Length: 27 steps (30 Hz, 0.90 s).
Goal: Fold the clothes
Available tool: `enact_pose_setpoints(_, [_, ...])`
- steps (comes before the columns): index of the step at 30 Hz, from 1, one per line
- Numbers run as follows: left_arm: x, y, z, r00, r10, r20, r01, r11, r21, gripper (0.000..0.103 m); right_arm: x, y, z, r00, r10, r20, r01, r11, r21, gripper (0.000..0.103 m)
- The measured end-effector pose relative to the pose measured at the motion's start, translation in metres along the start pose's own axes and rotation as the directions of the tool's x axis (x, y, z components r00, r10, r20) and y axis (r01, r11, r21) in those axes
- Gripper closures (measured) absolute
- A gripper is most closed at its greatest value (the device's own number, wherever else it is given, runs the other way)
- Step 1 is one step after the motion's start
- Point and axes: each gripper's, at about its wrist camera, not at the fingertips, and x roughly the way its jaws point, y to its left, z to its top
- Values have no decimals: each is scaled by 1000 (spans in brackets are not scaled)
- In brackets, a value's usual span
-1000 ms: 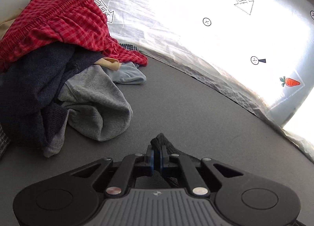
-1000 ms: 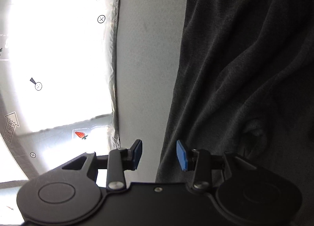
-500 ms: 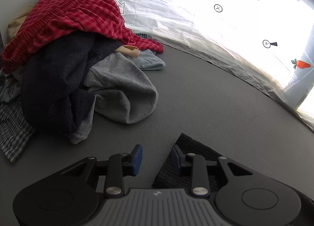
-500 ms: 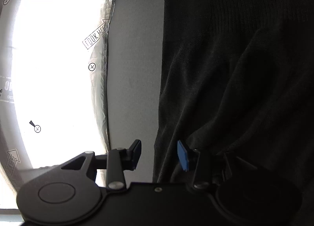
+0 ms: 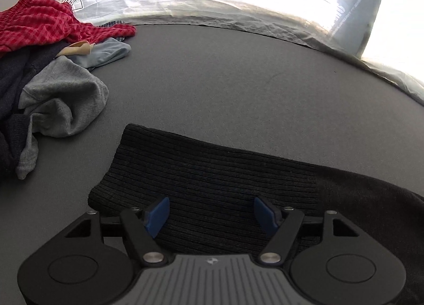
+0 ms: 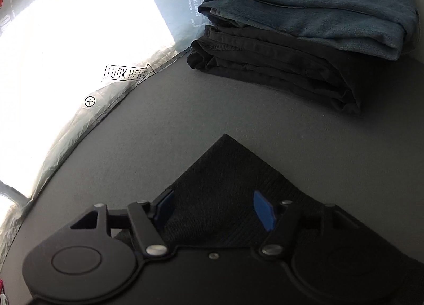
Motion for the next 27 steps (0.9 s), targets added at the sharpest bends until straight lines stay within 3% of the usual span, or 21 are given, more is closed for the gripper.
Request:
enact_pose_setpoints(1, [2, -2, 3, 1000, 7, -9, -7, 1000, 14, 25, 23, -27, 23, 1000, -26, 2, 26, 997, -70, 37])
enact_pose_setpoints(2, [4, -3, 6, 1000, 14, -15, -14, 1000, 24, 21, 30, -32, 24, 999, -48, 7, 49, 991, -123, 37])
enact_pose_setpoints(5, [10, -3, 13, 999, 24, -46, -25, 1000, -6, 12, 35, -38, -12, 998, -54, 20, 57, 971, -234, 37])
enact_pose_setpoints(9, [16, -5, 19, 996, 49, -73, -52, 998, -37, 4, 60, -39, -8, 1000, -12, 28, 20, 947, -321, 36])
enact_pose_setpoints(11, [19, -5, 22, 995, 52, -84, -56, 997, -44, 2, 63, -36, -8, 1000, 10, 25, -1, 936, -353, 41])
enact_pose_setpoints(13, [22, -4, 25, 994, 53, -96, -58, 997, -53, 0, 67, -36, -4, 999, 33, 20, -23, 928, -373, 72])
enact_pose_setpoints(15, [23, -5, 26, 994, 55, -99, -61, 997, -56, 0, 70, -39, 5, 1000, 6, 29, 5, 920, -392, 94])
enact_pose_setpoints(20, [23, -6, 26, 994, 64, -91, -71, 995, -69, 0, 73, -20, 16, 990, -42, 132, 98, 886, -454, 98])
enact_pose_setpoints(27, [23, -6, 25, 995, 59, -78, -64, 996, -66, 0, 102, -5, 19, 986, -100, 137, 156, 849, -505, 97])
